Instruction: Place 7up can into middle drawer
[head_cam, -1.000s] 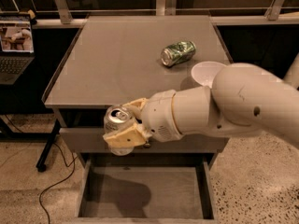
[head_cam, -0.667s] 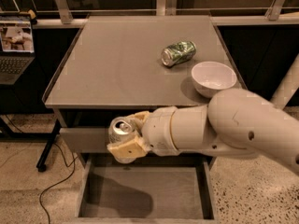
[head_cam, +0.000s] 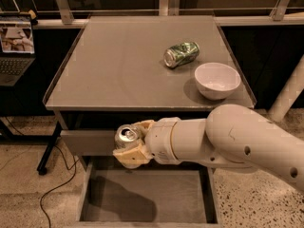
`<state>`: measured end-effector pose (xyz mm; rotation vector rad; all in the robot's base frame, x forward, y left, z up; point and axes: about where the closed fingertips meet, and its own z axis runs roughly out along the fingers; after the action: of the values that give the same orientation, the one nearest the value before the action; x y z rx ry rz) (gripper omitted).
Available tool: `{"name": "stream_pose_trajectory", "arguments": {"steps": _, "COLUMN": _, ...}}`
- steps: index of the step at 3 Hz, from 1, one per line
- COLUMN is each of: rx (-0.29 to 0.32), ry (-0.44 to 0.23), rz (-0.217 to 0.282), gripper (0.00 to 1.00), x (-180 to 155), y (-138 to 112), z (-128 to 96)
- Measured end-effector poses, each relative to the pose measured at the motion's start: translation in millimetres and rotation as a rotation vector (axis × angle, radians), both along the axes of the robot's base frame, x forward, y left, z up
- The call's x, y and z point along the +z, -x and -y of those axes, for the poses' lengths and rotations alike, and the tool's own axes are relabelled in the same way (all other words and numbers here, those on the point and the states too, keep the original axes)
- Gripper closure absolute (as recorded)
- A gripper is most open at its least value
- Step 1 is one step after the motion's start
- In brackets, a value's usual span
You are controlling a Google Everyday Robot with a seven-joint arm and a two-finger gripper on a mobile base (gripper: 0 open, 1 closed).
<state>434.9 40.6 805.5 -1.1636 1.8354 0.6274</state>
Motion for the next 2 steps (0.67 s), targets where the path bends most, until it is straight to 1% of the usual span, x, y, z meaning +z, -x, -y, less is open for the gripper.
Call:
{"name": "stream_pose_trajectory", "arguments": {"steps": 1, "rx": -0.036, "ry": 0.003, "rz": -0.013, "gripper": 1.00, "x": -16.4, "y": 4.6, "z": 2.3}}
{"name": "stream_pose_trajectory", "arguments": {"steps": 2, "rx": -0.088, "ry": -0.010, "rz": -0.029, "gripper": 1.00, "x": -52.0, "y": 7.3, "z": 8.7}}
